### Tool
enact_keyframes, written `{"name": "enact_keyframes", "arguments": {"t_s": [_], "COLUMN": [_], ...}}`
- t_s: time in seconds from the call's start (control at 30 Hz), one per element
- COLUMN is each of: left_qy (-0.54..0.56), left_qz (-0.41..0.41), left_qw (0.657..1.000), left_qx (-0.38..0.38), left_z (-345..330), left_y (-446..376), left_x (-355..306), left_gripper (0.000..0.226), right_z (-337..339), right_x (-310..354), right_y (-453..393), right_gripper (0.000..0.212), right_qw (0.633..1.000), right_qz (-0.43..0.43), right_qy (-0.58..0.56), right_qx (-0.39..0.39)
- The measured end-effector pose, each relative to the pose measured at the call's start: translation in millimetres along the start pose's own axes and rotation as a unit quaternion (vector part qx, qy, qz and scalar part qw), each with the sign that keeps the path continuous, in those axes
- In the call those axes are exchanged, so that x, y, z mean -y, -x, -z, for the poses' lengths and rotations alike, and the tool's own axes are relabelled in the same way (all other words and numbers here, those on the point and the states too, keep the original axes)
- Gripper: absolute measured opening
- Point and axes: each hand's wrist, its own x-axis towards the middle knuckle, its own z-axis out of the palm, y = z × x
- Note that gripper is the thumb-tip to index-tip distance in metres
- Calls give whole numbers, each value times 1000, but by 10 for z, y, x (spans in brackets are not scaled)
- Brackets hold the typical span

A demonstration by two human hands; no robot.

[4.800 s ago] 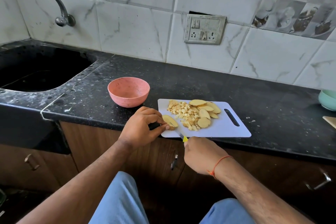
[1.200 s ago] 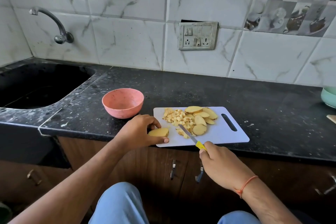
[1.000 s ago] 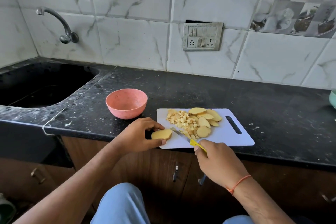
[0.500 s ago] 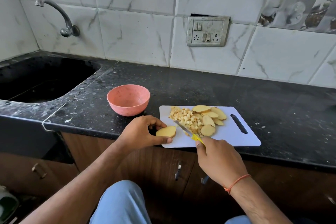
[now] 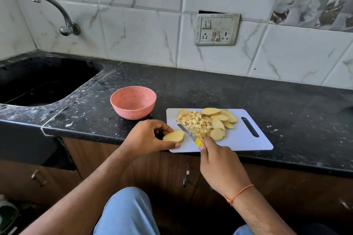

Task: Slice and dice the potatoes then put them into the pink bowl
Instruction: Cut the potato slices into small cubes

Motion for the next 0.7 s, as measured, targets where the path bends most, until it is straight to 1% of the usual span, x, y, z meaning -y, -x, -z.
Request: {"name": "enact_keyframes", "arguments": {"t_s": [0.13,0.27,0.33,0.5,0.7], "left_qy": [-3,-2,-5,-2,-5], "left_qz": [12,17,16,14,12], "left_qw": [1000,1000,1000,1000,1000], "left_qx": [4,2,0,-3,-7], "left_z": [11,3,-1,-1,-3], "left_y": [7,4,1,1,8], "left_x": [-10,-16,-17,-19,-23], "left_gripper": [49,47,48,47,45], "right_z": [-66,-54,-39,-8,-22], "right_x": [51,93,117,188,215], "right_y": [25,54,66,68,52], "right_gripper": [23,49,56,58,58], "right_qw": [1000,999,999,997,994], "right_qz": [8,17,23,36,45], "right_qy": [26,36,34,68,98], "right_qx": [0,-11,-13,-20,-8]}}
